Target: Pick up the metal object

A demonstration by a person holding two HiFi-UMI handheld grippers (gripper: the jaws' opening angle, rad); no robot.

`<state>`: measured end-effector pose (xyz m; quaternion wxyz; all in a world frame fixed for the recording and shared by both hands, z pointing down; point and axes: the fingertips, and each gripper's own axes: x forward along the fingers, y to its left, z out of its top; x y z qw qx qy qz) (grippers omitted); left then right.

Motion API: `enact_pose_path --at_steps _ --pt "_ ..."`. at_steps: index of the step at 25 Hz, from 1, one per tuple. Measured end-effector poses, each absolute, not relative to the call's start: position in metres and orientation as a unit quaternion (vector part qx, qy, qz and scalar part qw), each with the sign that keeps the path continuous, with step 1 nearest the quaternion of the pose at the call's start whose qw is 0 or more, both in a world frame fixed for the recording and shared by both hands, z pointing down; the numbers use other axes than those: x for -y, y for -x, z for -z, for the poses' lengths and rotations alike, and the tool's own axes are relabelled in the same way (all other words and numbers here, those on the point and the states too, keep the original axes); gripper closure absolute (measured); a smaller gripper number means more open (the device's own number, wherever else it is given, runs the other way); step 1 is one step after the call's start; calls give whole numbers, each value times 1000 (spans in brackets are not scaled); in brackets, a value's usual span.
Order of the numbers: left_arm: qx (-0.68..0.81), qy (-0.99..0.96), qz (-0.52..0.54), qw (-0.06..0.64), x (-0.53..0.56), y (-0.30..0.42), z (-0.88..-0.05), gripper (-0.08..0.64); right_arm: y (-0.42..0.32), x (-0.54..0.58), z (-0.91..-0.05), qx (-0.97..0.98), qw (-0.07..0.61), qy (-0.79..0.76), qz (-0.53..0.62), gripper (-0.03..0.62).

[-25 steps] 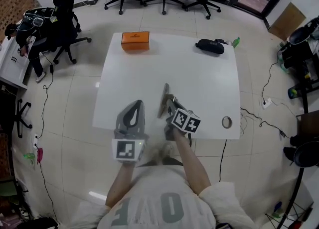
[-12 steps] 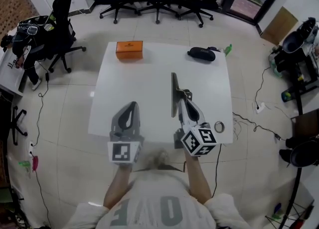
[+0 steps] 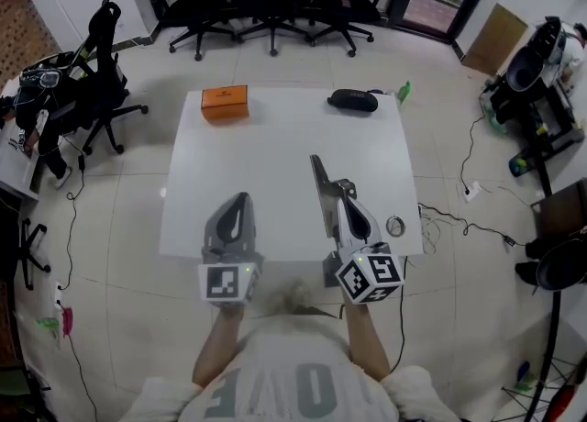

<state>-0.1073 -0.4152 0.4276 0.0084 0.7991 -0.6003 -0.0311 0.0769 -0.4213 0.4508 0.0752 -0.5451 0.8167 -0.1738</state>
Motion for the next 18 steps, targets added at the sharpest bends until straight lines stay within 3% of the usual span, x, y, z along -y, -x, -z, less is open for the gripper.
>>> enact_pose_path --at_steps 18 --pt "583 -811 45 13 404 118 -429 560 -67 400 -445 -805 96 551 196 564"
